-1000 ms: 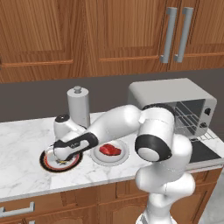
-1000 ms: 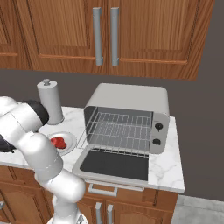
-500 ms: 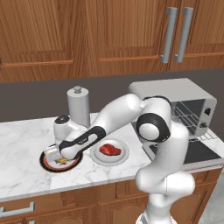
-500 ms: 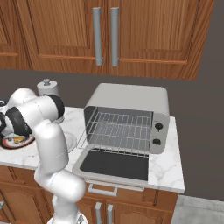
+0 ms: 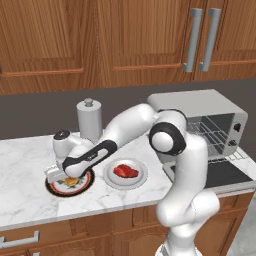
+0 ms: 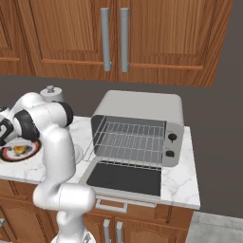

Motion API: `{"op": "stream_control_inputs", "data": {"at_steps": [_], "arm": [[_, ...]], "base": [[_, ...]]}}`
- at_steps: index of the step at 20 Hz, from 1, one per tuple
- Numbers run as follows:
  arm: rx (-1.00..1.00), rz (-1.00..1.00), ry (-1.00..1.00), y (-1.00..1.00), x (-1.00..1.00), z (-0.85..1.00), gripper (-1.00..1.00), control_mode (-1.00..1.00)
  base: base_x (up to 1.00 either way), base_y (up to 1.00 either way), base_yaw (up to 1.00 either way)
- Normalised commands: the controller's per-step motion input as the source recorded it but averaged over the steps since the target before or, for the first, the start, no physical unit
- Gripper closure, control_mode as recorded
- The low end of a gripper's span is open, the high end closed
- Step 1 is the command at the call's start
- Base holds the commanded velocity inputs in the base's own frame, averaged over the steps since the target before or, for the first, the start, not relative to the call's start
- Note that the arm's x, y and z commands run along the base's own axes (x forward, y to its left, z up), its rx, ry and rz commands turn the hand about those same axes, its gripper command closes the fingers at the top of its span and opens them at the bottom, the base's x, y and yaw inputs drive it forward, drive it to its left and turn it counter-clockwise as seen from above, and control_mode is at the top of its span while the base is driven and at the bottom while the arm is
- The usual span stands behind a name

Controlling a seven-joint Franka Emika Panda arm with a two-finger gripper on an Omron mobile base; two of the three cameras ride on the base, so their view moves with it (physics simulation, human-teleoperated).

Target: Open the toaster oven door. Place the bread on the top rack in the toaster oven and place the steak on the bottom rack.

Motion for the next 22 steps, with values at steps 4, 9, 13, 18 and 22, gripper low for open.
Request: {"op": "stream_control_inputs", "data": {"at_steps": [4,9,13,18,22], "arm": [[0.0,0.01,0.0,-0.02,0.01,-0.02,1.0,-1.0],[0.06,0.0,0.0,-0.32,0.02,0.21,1.0,-1.0],[0.11,0.0,0.0,-0.72,-0.02,0.7,1.0,-1.0],[0.04,0.0,0.01,-0.96,-0.08,0.47,1.0,-1.0],[0.0,-0.05,0.0,-0.86,-0.08,0.47,1.0,-1.0]], "base": [[0.0,0.0,0.0],[0.0,0.0,0.0],[0.0,0.0,0.0],[0.0,0.0,0.0],[0.0,0.0,0.0]]}}
